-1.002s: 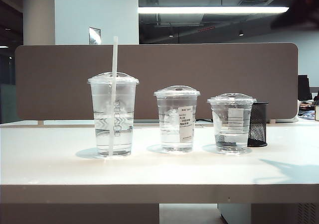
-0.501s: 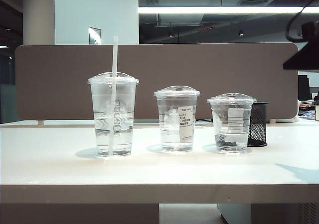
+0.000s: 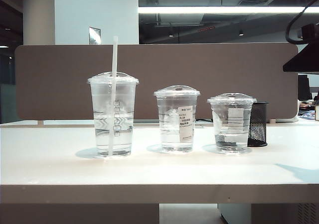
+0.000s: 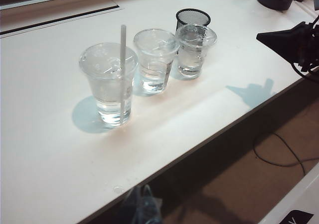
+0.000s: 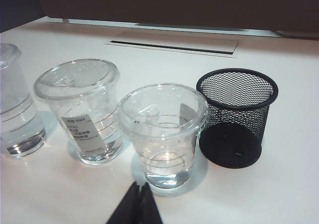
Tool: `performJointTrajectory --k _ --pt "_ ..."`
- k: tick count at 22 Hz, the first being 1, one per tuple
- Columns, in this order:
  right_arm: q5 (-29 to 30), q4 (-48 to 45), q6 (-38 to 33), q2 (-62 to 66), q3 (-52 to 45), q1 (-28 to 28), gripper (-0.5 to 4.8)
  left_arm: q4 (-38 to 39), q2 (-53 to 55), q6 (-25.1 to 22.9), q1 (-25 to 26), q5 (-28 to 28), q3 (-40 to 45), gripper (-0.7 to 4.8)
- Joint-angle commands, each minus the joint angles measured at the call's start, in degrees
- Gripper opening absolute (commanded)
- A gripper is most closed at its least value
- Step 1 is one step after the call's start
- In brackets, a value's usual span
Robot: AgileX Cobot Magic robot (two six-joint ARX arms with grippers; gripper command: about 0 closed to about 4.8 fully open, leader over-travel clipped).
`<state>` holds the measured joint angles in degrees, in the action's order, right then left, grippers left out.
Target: Pick up the straw and insert it into the large coffee cup.
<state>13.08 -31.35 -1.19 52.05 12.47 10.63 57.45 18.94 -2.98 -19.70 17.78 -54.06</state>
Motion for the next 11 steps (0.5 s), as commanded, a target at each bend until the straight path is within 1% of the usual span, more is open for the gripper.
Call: performJointTrajectory --k 1,5,6,7,9,11 --pt "-0.04 -0.5 -0.28 -0.11 0.15 0.07 -0.01 -1.01 0.35 0.0 0.02 0.04 -0.02 -0.02" --pt "-0.09 -0.5 -0.28 -0.11 0.15 0.07 -0.01 -0.48 0.33 -0.07 0.02 0.07 0.31 -0.02" --pt "-0.07 -0.48 -0.28 -0.11 0.15 0.07 -0.01 -0.87 0.33 -3.06 0.0 0.04 0.31 -0.02" --pt "-0.09 -0.48 -0.28 -0.11 0.15 0.07 -0.01 -1.66 0.33 -3.13 0.0 0.02 0.44 -0.02" --pt "-0.13 -0.46 -0.28 -0.11 0.15 0.07 -0.01 -5.29 0.33 -3.28 0.0 -0.11 1.51 -0.02" --pt "-0.09 -0.48 -0.28 -0.11 0.15 0.07 -0.01 -9.27 0.24 -3.5 0.02 -1.95 3.1 -0.02"
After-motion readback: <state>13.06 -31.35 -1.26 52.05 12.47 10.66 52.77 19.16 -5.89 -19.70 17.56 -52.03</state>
